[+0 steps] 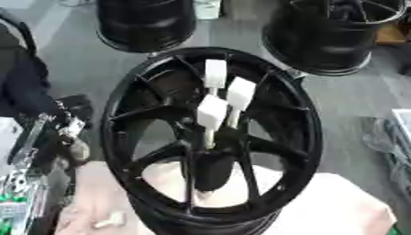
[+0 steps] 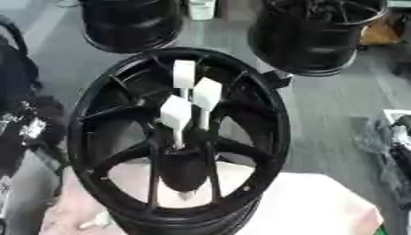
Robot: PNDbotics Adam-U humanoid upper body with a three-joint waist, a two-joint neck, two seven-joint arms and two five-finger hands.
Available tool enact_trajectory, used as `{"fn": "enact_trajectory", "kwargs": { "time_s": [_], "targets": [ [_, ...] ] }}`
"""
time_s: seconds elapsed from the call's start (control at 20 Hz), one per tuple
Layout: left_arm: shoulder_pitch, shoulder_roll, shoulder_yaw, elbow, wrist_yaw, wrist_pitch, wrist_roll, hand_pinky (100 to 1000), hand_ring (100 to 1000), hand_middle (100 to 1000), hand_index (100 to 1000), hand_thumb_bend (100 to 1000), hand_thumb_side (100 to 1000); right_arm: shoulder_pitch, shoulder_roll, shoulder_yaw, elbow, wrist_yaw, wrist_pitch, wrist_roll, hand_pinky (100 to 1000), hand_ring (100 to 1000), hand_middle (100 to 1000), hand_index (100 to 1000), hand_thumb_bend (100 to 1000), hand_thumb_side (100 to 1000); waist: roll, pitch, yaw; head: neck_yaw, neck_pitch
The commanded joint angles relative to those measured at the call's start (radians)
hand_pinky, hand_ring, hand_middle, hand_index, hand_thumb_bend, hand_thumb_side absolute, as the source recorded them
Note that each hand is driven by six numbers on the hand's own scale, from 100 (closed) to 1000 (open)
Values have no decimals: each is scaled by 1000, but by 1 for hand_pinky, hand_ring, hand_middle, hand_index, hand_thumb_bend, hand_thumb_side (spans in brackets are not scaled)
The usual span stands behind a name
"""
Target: Pull the pin out of the wheel hub.
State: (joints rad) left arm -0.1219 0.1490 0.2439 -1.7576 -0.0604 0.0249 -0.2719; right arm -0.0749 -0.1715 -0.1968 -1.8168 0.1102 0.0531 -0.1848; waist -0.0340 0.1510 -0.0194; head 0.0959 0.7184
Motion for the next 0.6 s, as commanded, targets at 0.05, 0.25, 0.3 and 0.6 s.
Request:
{"fn": "enact_trajectory", "kwargs": {
  "time_s": [0.05, 0.25, 0.3, 0.6],
  "targets": [
    [-6, 6, 0, -25, 1, 0, -3, 638, 727, 717, 787, 472, 531, -11, -21, -4, -21, 5, -1, 5, 664, 719, 723, 877, 100, 376, 0, -13, 2, -1, -6],
    [-3, 10, -3, -25, -1, 0, -7, 638, 727, 718, 787, 474, 532, -45, -130, -2, -25, 24, -16, 36, 678, 740, 751, 904, 100, 329, -5, -16, 7, -6, -5],
    [-2, 11, -3, -24, -2, 1, -8, 638, 727, 718, 787, 473, 532, -60, -174, 4, -27, 28, -24, 52, 682, 746, 757, 910, 100, 317, -7, -17, 8, -11, -7],
    [0, 19, -9, -23, -7, 1, -16, 638, 728, 718, 787, 473, 533, -212, -498, 110, -39, -17, -125, 244, 723, 800, 811, 949, 100, 246, -20, -21, 22, -40, -21]
  ]
}}
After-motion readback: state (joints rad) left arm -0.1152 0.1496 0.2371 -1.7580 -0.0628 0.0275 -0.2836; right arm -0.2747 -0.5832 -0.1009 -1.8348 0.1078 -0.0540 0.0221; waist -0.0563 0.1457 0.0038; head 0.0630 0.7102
